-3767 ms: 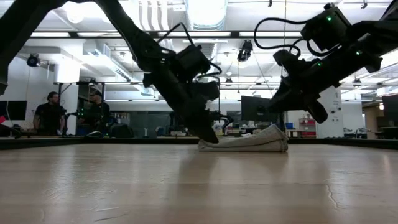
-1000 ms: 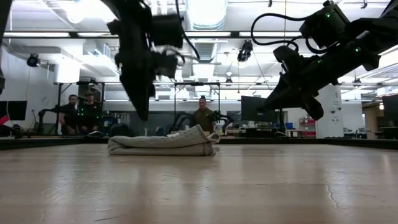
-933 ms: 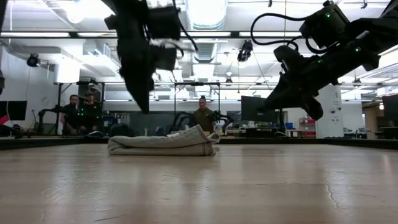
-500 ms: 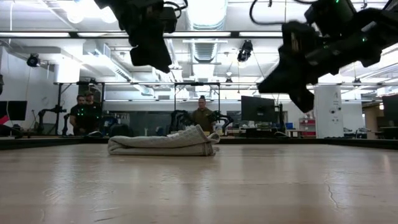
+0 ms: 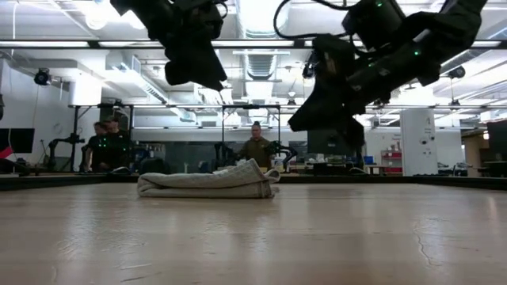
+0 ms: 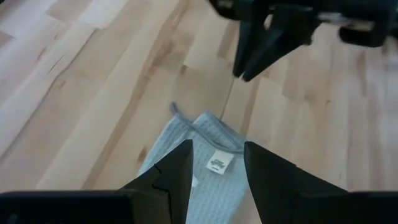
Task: Roll towel
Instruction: Roll the gray towel
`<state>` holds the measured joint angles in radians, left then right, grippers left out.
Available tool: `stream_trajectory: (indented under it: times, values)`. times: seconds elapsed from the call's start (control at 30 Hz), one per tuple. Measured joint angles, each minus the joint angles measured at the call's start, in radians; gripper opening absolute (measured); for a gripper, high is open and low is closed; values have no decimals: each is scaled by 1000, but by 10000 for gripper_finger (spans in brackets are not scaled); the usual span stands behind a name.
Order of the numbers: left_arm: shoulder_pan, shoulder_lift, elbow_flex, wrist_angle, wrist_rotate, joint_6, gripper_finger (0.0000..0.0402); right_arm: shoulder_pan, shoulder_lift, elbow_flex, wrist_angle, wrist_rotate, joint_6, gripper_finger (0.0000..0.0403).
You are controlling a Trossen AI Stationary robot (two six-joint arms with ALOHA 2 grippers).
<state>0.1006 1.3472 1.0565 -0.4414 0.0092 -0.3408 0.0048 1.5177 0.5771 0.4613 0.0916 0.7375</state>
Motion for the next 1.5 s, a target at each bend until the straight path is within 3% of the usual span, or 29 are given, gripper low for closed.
stream_trajectory:
  times: [0.33, 0.57, 0.97, 1.5]
  values:
    - [-27, -189, -289, 342, 1, -104, 147, 0, 55, 26, 2, -49, 27, 50]
    - [-27, -295, -464, 484, -13, -227, 147, 0, 95, 43, 3, -46, 49, 50]
    - [-26, -333, -556, 494, -38, -308, 147, 11, 218, 73, 96, -47, 127, 50]
    - [-26, -339, -647, 598, -38, -349, 147, 24, 253, 71, 94, -47, 154, 50]
